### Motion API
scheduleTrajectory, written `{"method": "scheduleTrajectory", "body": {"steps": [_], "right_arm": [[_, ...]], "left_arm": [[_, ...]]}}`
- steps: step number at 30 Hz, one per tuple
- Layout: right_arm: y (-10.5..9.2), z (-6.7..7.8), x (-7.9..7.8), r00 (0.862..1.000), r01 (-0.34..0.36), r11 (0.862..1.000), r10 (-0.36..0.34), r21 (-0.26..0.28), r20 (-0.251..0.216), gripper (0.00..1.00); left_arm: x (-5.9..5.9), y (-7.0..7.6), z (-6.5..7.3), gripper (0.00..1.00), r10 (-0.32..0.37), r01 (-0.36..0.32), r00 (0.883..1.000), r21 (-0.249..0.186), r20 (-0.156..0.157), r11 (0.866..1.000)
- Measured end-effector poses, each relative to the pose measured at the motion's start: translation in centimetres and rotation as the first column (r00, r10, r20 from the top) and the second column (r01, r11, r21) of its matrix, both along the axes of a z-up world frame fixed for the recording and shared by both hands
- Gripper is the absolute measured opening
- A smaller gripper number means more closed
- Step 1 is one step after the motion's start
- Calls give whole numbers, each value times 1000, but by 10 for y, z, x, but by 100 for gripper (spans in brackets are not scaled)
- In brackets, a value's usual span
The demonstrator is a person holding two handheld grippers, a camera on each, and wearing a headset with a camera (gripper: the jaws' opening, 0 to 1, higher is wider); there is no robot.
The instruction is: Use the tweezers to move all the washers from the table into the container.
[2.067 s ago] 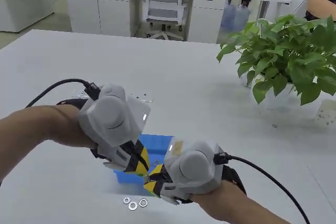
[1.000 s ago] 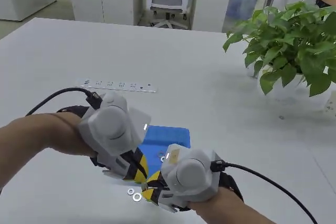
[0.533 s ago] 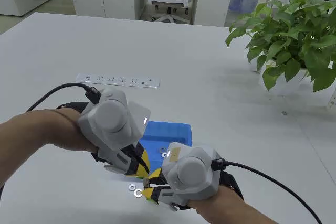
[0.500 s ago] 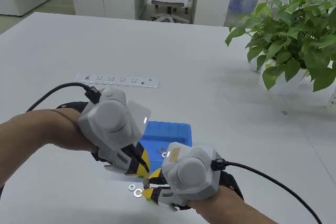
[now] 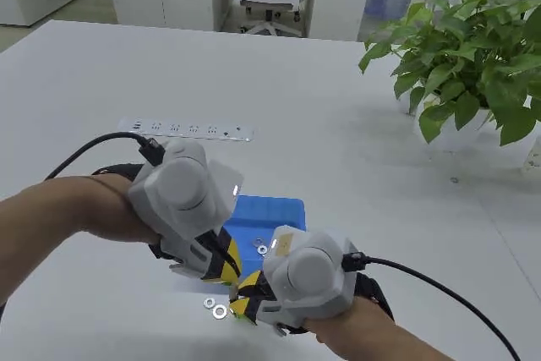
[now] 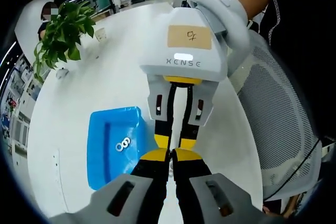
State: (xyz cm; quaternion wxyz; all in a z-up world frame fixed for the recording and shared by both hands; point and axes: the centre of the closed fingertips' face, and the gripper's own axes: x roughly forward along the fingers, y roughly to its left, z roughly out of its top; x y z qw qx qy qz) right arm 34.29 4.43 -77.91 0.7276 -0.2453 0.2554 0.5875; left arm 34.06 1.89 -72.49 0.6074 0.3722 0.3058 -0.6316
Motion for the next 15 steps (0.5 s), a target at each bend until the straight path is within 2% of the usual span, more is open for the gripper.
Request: {"method": "scheduleTrajectory", "body": {"steps": [9, 15], "right_arm": [[-1, -1, -1, 999, 21, 1000, -21, 2, -36, 9], [-2, 0, -2, 999, 27, 1000, -27, 4, -43, 8]], "left_arm": [[-2, -1, -1, 6, 0, 0, 1000, -4, -5, 1000], [-3, -3, -1, 6, -8, 8, 1000, -7, -6, 1000]]}}
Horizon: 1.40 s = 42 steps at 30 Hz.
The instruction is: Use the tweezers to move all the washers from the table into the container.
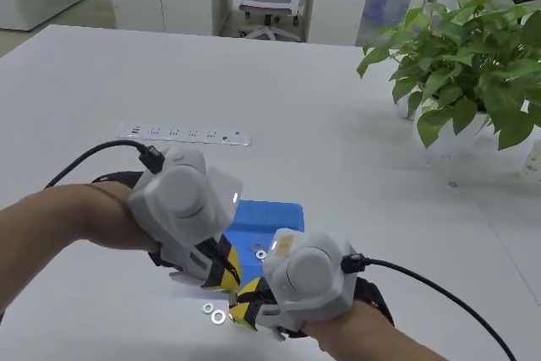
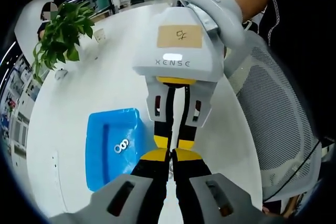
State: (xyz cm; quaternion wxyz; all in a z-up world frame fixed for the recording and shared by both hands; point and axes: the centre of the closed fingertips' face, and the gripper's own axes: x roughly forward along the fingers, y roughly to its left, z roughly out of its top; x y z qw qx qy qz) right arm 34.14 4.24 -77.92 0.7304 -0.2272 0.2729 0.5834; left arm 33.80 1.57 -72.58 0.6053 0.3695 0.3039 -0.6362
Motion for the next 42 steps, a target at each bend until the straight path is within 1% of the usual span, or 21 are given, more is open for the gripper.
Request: {"method": "scheduleTrajectory", "body": {"steps": [5, 7, 9, 16, 24, 32, 42], "right_arm": [[0, 0, 0, 1000, -2, 1000, 2, -1, 0, 8], [0, 0, 0, 1000, -11, 1000, 11, -7, 11, 8], [0, 0, 0, 1000, -12, 1000, 12, -8, 12, 8], [0, 5, 0, 1000, -17, 1000, 17, -4, 17, 8], [-1, 15, -2, 999, -27, 1000, 27, -2, 18, 8], [-3, 28, 0, 999, -30, 1000, 30, -2, 36, 8], [-3, 45, 6, 997, -41, 999, 41, -11, 67, 8]], "left_arm": [[-1, 1, 0, 6, -7, 7, 1000, 5, 2, 1000], [-1, 1, 0, 6, -11, 11, 1000, 10, 7, 1000], [-1, 3, 0, 6, -12, 12, 1000, 13, 8, 1000], [-1, 4, 5, 6, -17, 17, 1000, 12, 15, 1000], [-3, 2, 15, 6, -26, 26, 1000, 5, 17, 1000], [-2, 1, 28, 6, -29, 29, 999, 2, 31, 1000], [3, 2, 45, 6, -33, 33, 998, 9, 51, 999]]}}
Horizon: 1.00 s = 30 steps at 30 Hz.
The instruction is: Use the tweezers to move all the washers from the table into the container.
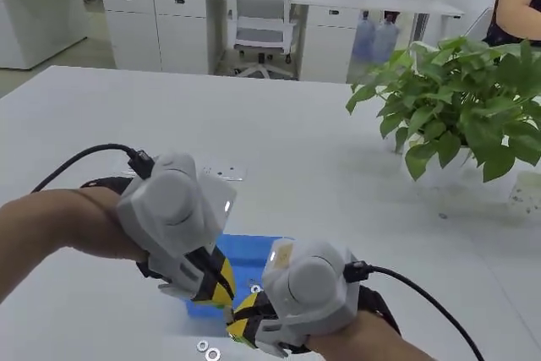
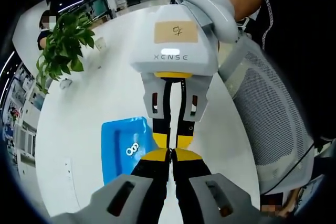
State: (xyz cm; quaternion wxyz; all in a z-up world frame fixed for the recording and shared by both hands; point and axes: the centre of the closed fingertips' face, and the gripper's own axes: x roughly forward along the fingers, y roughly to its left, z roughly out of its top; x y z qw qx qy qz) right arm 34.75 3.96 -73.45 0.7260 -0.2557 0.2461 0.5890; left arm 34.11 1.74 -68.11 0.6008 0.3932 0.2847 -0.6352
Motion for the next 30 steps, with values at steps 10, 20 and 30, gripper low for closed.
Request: {"method": "scheduleTrajectory", "body": {"steps": [10, 20, 30], "right_arm": [[1, 14, 11, 1000, 2, 1000, -2, 2, 15, 8], [3, 20, 25, 1000, 14, 1000, -14, 14, 22, 8], [7, 17, 40, 1000, 15, 999, -16, 30, 22, 8]], "left_arm": [[10, 1, 13, 6, -5, 5, 1000, 6, 17, 1000], [22, 1, 20, 6, 1, -1, 999, -3, 34, 1000], [38, 5, 16, 6, 11, -11, 999, 2, 41, 1000]]}}
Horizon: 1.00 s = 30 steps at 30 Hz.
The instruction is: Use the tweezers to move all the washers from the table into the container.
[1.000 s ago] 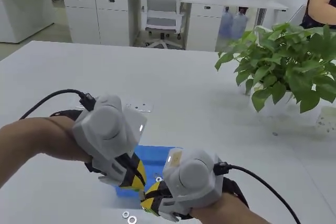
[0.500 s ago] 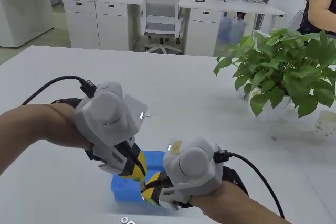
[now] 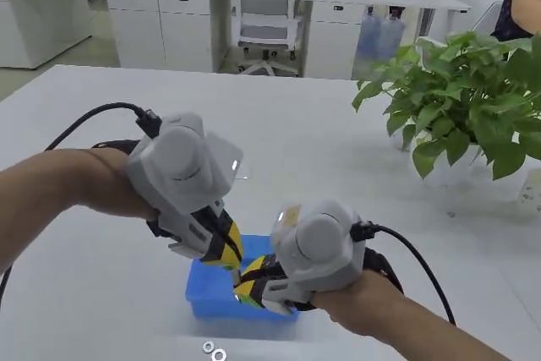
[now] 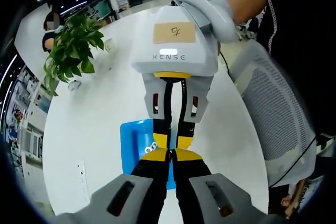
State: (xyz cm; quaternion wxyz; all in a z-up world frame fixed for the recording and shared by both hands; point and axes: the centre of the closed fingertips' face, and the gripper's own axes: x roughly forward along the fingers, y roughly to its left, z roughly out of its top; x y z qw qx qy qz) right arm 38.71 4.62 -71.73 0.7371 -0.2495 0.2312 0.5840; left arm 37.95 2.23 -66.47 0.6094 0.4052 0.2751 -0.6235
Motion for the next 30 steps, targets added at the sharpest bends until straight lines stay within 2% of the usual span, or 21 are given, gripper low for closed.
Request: {"method": "scheduleTrajectory", "body": {"steps": [10, 18, 30], "right_arm": [[1, -9, 20, 1000, 6, 1000, -6, 11, 3, 8], [3, -18, 30, 1000, 9, 1000, -9, 16, -7, 8], [7, -39, 35, 999, 8, 1000, -8, 3, -50, 9]], "left_arm": [[18, 0, -9, 6, 11, -11, 1000, 2, 4, 1000], [30, 1, -18, 6, 20, -20, 1000, 4, -1, 1000], [37, 7, -39, 6, 38, -38, 999, 17, -24, 999]]}}
